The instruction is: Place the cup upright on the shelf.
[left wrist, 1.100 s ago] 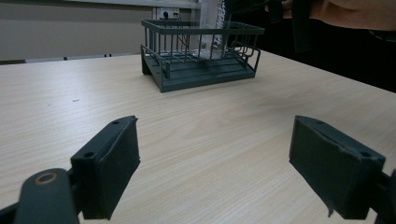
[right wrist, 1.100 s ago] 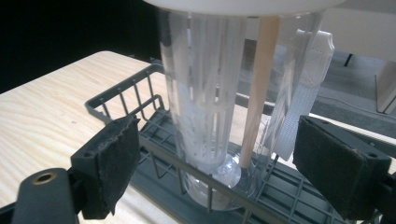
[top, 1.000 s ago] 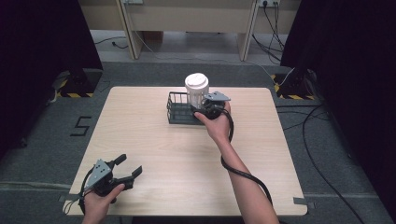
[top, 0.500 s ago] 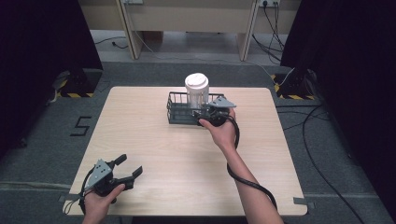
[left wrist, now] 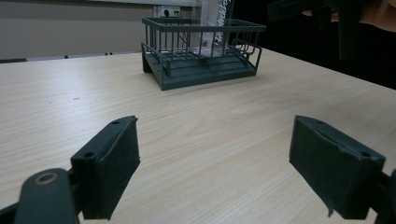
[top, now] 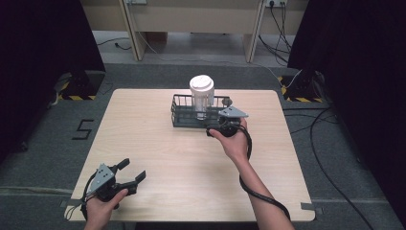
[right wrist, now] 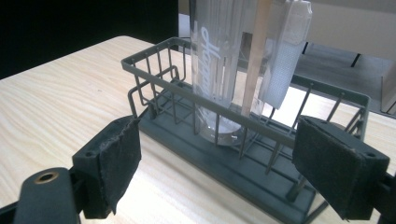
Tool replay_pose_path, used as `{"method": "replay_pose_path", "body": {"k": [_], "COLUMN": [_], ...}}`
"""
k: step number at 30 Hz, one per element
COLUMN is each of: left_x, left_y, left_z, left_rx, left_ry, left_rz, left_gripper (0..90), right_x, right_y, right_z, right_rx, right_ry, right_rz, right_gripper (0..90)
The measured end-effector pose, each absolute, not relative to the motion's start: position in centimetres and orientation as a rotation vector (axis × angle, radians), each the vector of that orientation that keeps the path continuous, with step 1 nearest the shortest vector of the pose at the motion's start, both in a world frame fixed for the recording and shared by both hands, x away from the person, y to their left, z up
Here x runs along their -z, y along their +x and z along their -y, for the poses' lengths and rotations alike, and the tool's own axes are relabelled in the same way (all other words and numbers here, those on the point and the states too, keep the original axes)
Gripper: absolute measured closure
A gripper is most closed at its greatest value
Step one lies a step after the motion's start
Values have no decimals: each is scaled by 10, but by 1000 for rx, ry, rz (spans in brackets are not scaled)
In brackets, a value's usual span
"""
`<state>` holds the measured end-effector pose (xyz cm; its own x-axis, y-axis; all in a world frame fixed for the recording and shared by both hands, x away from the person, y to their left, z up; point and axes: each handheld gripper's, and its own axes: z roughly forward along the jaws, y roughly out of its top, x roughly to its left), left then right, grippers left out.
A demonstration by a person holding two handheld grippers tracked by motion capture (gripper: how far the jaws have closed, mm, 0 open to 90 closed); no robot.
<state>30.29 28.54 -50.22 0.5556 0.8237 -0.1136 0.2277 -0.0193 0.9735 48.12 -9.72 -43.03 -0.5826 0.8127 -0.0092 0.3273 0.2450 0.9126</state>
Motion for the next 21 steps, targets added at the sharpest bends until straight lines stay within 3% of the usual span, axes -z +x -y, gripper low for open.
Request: {"method": "replay_pose_path", "body": {"k": [21], "left_x": [503], "left_y": [303], "left_z": [-285], "left_rx": [-602], "left_ry": [1562], "left_rz": [-928], "left_gripper": [154], "right_x": [445], "right_y": [440], "right_z": [135], "right_rx": [-1286], "right_ry": [1049], "right_rz": [-2041], "right_gripper": [161]}}
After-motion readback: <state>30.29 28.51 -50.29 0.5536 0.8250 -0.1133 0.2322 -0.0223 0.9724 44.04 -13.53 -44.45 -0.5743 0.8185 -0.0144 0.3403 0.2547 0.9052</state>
